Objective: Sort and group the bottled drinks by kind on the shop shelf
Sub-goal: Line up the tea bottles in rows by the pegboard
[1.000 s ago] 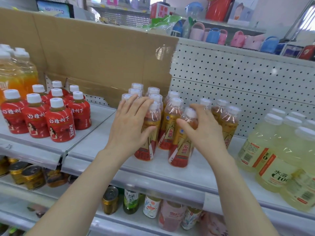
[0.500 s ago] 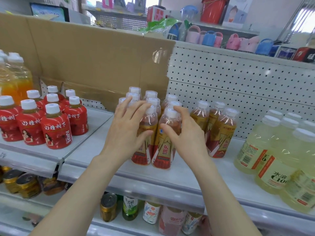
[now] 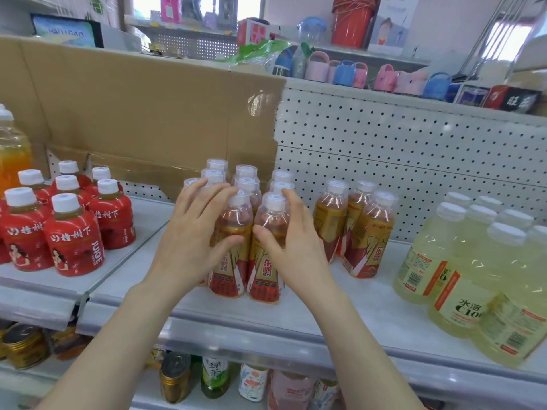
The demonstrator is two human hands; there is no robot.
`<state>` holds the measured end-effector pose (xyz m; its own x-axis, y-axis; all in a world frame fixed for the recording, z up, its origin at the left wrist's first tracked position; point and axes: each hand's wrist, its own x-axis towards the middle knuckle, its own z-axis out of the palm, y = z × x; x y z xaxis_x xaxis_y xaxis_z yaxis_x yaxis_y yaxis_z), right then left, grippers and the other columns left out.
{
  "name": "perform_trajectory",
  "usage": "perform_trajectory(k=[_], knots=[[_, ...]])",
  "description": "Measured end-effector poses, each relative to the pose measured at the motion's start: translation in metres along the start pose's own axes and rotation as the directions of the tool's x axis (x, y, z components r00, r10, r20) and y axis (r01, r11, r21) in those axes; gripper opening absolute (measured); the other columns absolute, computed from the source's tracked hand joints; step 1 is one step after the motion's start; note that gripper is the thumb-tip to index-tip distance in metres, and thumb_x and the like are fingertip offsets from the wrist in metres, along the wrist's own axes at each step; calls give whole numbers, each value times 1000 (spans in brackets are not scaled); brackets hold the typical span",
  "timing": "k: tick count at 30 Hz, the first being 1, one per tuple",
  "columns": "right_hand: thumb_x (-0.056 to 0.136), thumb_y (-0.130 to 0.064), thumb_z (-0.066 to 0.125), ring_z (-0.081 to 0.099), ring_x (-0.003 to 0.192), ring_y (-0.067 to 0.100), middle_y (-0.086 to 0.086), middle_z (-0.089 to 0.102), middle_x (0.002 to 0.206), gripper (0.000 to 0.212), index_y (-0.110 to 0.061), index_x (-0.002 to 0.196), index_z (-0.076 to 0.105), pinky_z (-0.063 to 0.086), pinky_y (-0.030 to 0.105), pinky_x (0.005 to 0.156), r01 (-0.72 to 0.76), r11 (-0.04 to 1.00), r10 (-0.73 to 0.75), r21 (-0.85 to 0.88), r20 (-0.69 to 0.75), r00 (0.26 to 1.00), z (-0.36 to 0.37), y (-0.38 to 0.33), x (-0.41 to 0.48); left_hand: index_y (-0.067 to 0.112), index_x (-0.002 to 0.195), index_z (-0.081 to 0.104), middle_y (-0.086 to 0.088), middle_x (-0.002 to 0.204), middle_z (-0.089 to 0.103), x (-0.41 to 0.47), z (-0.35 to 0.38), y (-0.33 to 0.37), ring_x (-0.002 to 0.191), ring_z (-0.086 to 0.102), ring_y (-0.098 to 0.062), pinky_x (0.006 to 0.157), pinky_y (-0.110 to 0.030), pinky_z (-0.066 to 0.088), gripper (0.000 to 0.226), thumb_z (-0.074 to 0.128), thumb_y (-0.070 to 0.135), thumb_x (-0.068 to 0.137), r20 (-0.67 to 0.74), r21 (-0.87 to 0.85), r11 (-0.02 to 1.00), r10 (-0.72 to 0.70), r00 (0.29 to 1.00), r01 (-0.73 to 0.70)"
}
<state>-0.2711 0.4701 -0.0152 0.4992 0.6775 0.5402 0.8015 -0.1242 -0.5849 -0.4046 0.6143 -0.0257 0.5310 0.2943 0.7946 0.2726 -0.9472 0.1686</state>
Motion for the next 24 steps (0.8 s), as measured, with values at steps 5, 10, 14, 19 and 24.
perform_trajectory(k=[5, 10, 14, 19, 24], knots=[[106, -40, 43, 54, 128, 19, 1, 51, 144, 49, -28, 152, 34, 45, 41, 104, -71, 997, 63, -28, -223, 973, -38, 36, 18, 18, 147, 43, 2, 151, 43, -3, 2, 0, 147, 24, -28, 120, -45, 26, 78, 77, 37, 79, 6, 24, 1000, 8, 1000, -8], [103, -13, 42, 41, 140, 35, 13, 25, 164, 64, -22, 160, 17, 40, 46, 108, -227, 936, 208, -267, -98, 973, -59, 78, 57, 19, 147, 41, 3, 151, 41, -4, 2, 5, 149, 21, -27, 120, -49, 27, 74, 65, 42, 81, 8, 30, 999, -20, 1000, 20], [103, -20, 46, 40, 141, 33, 15, 30, 160, 62, -23, 161, 22, 35, 46, 112, -174, 922, 205, -347, 53, 977, -68, 81, 76, 20, 148, 40, 4, 152, 40, -4, 1, 5, 149, 20, -27, 119, -51, 27, 74, 67, 40, 82, 28, 23, 999, -31, 999, 30], [98, -47, 57, 52, 127, 35, 13, 40, 149, 67, -20, 153, 31, 43, 45, 103, -223, 918, 229, -327, -23, 973, -71, 74, 69, 18, 147, 41, 2, 151, 41, -3, 1, 6, 149, 21, -27, 119, -51, 27, 75, 75, 33, 82, 35, 28, 999, -43, 998, 42], [94, -47, 61, 59, 111, 26, 9, 54, 139, 69, -32, 152, 27, 49, 42, 94, -210, 949, 207, -236, -37, 978, -69, 83, 56, 18, 146, 42, 2, 151, 41, -3, 0, 8, 149, 20, -27, 120, -49, 25, 77, 76, 34, 80, 45, 33, 998, -58, 997, 57]])
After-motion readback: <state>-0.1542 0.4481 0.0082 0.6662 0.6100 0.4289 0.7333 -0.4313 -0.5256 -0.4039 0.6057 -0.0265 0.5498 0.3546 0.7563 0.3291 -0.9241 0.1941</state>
